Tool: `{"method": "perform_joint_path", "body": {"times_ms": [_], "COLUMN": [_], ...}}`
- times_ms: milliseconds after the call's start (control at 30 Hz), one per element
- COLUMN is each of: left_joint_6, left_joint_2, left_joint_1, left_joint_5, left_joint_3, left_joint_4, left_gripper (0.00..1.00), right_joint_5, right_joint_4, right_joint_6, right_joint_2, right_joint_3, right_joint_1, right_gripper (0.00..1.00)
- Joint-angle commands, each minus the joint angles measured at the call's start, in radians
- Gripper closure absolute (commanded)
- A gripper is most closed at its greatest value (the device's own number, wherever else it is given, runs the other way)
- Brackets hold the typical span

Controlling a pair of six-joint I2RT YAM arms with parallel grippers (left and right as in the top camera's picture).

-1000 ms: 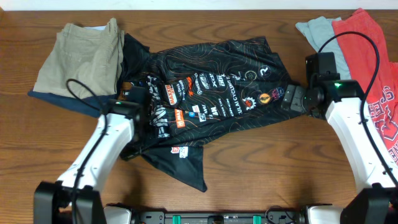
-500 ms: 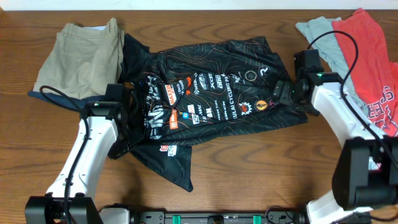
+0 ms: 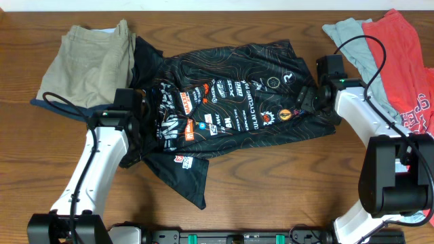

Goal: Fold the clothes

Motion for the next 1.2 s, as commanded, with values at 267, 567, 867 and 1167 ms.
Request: {"method": "perform_joint_path", "body": {"times_ms": [267, 567, 867, 1167], "left_joint_6": [0.014, 0.014, 0.014, 0.014], "left_joint_2": [-0.01, -0.01, -0.01, -0.01], "left_joint_1": [0.005, 0.005, 0.005, 0.005], "left_joint_5": [-0.023, -0.023, -0.023, -0.022], "left_joint_3": [0.014, 0.014, 0.014, 0.014], "left_joint_4": [0.04, 0.039, 0.039, 0.039], "left_gripper": [0.94, 0.94, 0.94, 0.94], "right_joint_5": [0.095, 0.108, 0.116, 0.116], "right_joint_4": [-0.013, -0.029, 0.064, 0.101], "right_joint_6": [0.05, 0.065, 0.08, 0.08], "right_joint_2": [0.009, 0.009, 0.009, 0.009], "right_joint_3": [-0.004, -0.019, -0.1, -0.108], "right_joint_1": [-0.01, -0.01, -0.01, -0.01], "right_gripper": [0.17, 0.21, 0.24, 0.58]}}
